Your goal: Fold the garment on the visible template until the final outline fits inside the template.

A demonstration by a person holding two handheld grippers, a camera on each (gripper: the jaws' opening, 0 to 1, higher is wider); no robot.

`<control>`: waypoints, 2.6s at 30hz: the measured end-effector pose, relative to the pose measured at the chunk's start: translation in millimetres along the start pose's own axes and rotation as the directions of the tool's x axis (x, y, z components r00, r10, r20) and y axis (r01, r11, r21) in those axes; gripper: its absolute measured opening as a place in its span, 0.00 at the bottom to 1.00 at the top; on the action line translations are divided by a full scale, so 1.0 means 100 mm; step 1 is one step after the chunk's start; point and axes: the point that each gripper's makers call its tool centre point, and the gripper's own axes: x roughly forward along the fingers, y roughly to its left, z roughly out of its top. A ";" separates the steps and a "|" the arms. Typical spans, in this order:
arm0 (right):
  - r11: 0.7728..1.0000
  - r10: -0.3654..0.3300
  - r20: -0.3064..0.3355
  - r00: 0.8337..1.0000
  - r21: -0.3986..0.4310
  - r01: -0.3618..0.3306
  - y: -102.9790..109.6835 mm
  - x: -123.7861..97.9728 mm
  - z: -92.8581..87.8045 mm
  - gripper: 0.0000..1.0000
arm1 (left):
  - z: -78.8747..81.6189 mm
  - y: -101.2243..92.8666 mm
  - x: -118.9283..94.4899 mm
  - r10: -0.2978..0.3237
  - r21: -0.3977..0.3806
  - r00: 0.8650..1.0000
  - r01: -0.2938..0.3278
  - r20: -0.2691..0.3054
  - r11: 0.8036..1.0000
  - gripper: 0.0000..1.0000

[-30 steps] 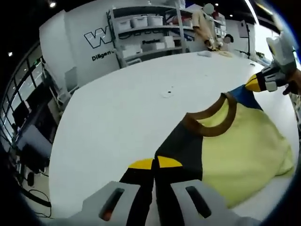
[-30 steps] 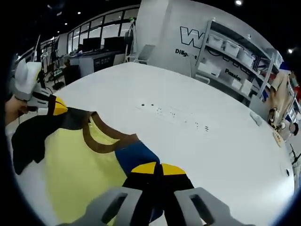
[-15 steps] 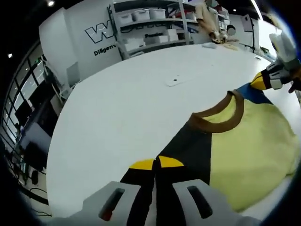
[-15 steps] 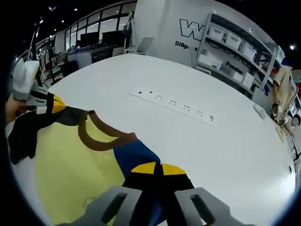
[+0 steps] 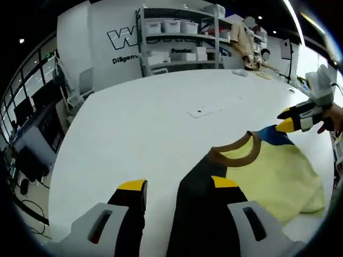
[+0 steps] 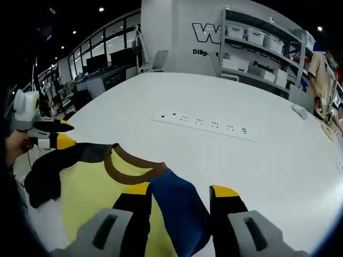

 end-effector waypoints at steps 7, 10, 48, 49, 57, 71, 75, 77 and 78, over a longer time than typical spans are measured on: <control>0.998 0.056 0.019 0.998 0.029 -0.057 0.11 -0.21 -0.03 0.71 | 0.07 -0.07 -0.24 -0.018 -0.017 0.998 0.020 0.066 1.000 0.87; 0.992 0.100 0.052 0.994 0.067 -0.104 0.22 -0.31 -0.02 0.83 | 0.09 -0.12 -0.34 -0.026 -0.015 0.996 0.027 0.085 1.000 0.99; 0.987 0.159 0.014 0.987 0.002 -0.159 0.31 -0.81 -0.60 0.84 | -1.19 -0.20 -1.01 0.012 -0.049 0.993 -0.018 -0.118 0.999 0.62; 0.987 0.161 0.012 0.987 -0.003 -0.161 0.31 -0.82 -0.61 0.83 | -1.22 -0.20 -1.00 0.008 -0.064 0.993 -0.015 -0.121 0.998 0.60; 0.985 0.159 -0.033 0.987 -0.057 -0.160 0.29 -0.82 -0.88 0.79 | -1.48 -0.16 -0.95 -0.004 -0.131 0.982 -0.022 -0.191 0.991 0.27; 0.986 0.148 -0.059 0.987 -0.069 -0.152 0.29 -0.87 -1.14 0.67 | -1.20 0.19 -1.10 0.105 -0.015 0.983 -0.109 -0.151 0.994 0.03; 0.986 0.157 -0.062 0.986 -0.050 -0.160 0.32 -0.89 -1.19 0.68 | -1.10 0.34 -1.12 0.137 0.011 0.978 -0.137 -0.156 0.991 0.03; 0.985 0.158 -0.060 0.986 -0.052 -0.162 0.32 -0.91 -1.20 0.68 | -1.08 0.40 -1.12 0.147 0.018 0.976 -0.146 -0.162 0.989 0.03; 0.985 0.163 -0.060 0.985 -0.049 -0.166 0.33 -0.92 -1.21 0.68 | -1.07 0.45 -1.12 0.151 0.002 0.972 -0.153 -0.178 0.988 0.03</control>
